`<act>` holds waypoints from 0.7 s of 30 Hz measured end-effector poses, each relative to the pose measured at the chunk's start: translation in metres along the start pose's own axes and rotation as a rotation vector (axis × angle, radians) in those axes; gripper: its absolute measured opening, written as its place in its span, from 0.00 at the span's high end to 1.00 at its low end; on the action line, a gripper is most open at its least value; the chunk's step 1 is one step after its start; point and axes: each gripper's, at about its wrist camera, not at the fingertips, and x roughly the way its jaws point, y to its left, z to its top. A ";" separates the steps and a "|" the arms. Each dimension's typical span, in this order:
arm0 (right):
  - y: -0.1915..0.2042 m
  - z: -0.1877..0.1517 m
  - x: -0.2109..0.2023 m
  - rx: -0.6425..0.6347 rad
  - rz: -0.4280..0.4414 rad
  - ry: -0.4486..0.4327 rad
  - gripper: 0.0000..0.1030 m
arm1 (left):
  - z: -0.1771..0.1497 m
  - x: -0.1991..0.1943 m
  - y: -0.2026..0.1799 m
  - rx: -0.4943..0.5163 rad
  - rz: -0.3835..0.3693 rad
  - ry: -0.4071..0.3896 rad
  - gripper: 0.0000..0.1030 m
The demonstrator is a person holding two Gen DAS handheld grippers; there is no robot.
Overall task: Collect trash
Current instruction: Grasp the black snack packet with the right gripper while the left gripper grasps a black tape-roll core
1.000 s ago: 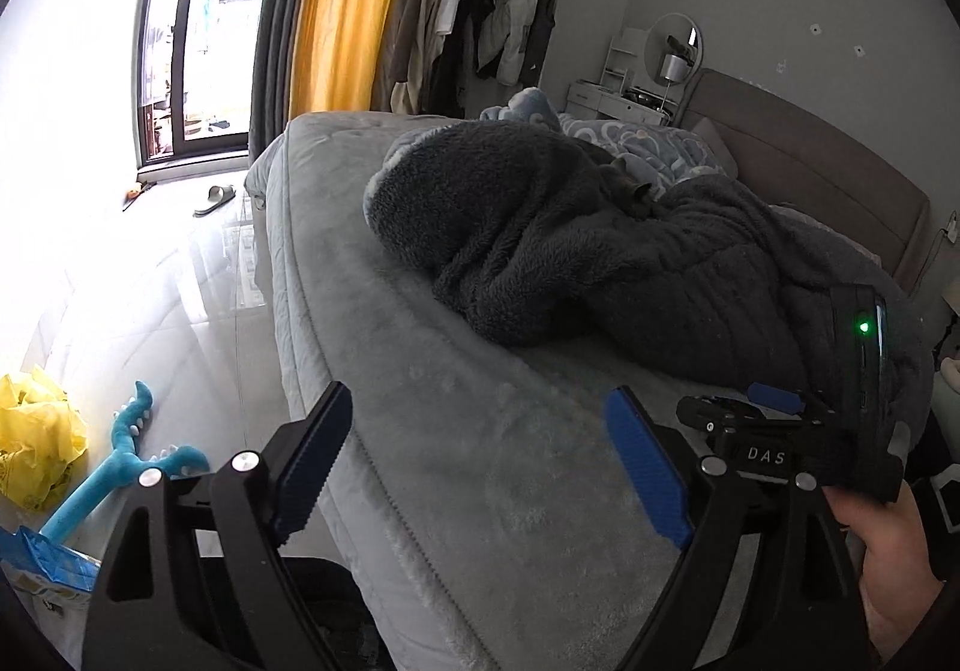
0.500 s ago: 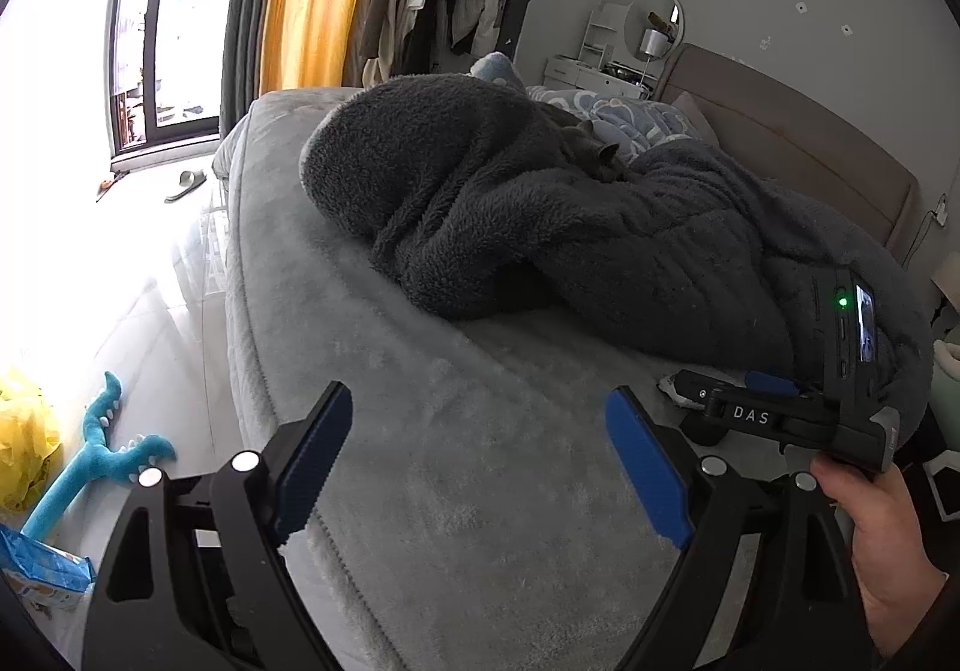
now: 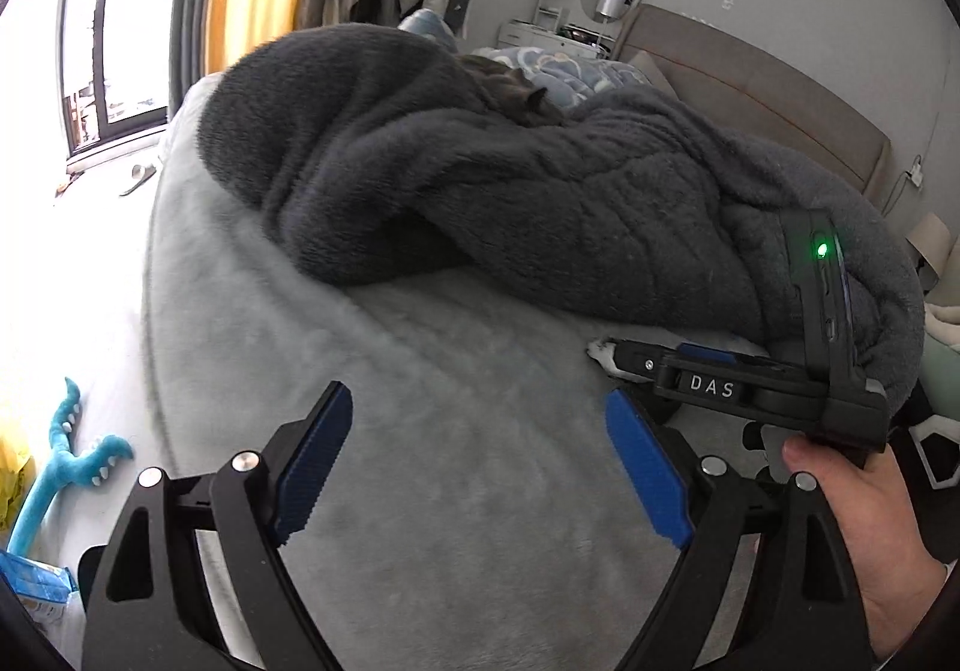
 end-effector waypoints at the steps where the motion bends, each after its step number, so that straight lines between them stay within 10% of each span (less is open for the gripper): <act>1: -0.001 0.000 -0.003 -0.003 0.008 -0.003 0.29 | 0.000 0.002 -0.003 0.003 -0.005 0.004 0.14; 21: -0.069 -0.004 -0.067 -0.043 0.159 -0.091 0.29 | -0.010 0.075 -0.079 0.157 -0.109 0.110 0.18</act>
